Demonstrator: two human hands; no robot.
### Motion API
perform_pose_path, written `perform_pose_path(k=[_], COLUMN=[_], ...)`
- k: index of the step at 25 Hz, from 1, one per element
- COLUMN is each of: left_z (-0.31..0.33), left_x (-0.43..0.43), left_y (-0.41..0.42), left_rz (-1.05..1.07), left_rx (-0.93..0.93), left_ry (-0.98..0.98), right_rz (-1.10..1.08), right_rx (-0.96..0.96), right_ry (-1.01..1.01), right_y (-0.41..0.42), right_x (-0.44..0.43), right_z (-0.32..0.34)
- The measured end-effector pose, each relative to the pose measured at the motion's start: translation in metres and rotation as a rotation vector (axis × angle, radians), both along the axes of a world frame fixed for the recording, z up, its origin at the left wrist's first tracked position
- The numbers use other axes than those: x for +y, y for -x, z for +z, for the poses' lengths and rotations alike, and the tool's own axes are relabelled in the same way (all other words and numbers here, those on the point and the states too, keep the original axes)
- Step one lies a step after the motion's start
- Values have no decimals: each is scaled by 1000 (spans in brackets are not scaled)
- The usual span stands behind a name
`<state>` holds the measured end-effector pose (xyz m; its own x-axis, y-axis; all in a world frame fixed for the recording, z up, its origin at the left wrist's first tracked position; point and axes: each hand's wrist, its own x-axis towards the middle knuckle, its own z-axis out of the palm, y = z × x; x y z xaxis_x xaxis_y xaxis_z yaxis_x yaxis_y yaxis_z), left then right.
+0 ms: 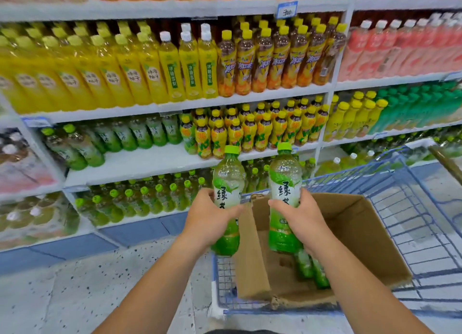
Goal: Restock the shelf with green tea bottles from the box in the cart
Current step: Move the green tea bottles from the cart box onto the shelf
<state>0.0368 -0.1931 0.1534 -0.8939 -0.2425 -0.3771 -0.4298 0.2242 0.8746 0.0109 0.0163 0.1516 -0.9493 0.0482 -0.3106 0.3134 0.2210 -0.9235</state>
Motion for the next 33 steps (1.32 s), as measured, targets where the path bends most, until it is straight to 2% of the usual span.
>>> perform_pose_path(k=[7,11,20,27,33], left_z=[36,41,27,-2,-50], left_x=[-58,-104,-265,-420,-476], left_y=[-53,-76,-75,-24,42], left_rz=[199,299,379,278,247], left_rx=[75,107,150,140,171], left_ry=[120,143,176,235,275], right_rz=[201,265,339,206,95], right_rx=[16,63,153,131,123], right_ry=[55,8,-14,-16,-69], right_y=[-22,-33,-9,23,69], right_x=[-68,-116,-283,-420,-471], right_z=[11,19,15,-25,-64])
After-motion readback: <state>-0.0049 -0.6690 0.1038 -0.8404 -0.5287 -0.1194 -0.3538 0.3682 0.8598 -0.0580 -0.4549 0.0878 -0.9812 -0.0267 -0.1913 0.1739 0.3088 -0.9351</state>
